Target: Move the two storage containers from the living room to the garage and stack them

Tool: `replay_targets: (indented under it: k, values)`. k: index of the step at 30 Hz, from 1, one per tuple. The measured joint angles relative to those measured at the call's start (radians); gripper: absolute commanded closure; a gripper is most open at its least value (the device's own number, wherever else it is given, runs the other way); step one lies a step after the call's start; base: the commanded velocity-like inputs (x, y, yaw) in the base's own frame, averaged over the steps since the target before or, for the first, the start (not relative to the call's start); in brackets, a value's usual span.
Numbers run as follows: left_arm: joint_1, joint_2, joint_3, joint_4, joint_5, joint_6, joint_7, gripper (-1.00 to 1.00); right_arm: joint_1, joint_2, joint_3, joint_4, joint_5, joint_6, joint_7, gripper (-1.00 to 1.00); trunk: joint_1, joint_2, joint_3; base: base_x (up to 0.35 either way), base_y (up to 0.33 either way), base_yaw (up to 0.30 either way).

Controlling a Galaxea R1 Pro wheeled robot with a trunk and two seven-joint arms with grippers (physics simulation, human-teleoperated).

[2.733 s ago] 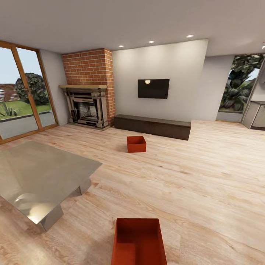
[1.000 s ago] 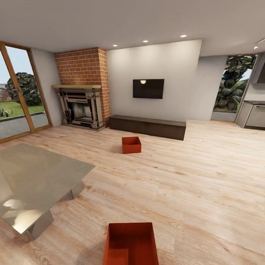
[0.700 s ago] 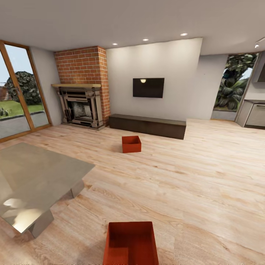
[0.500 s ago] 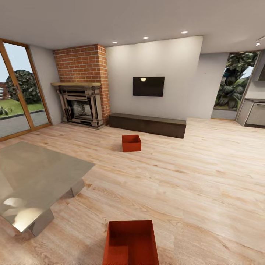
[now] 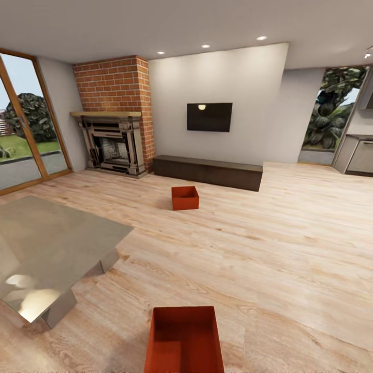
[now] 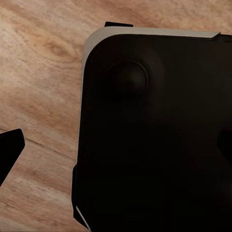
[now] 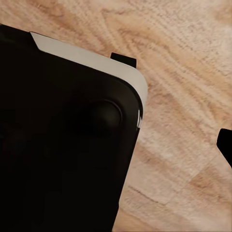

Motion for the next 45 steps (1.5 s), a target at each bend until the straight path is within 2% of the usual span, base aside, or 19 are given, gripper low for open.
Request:
replay_targets:
  k: [45]
  values:
    - [0.0,0.002,0.0,0.0,0.0,0.0,0.0,-1.0,0.0,0.0,-0.002,0.0,0.001,0.0,0.0,-1.0,0.0,0.0,-0.072,0.0,0.0,0.0]
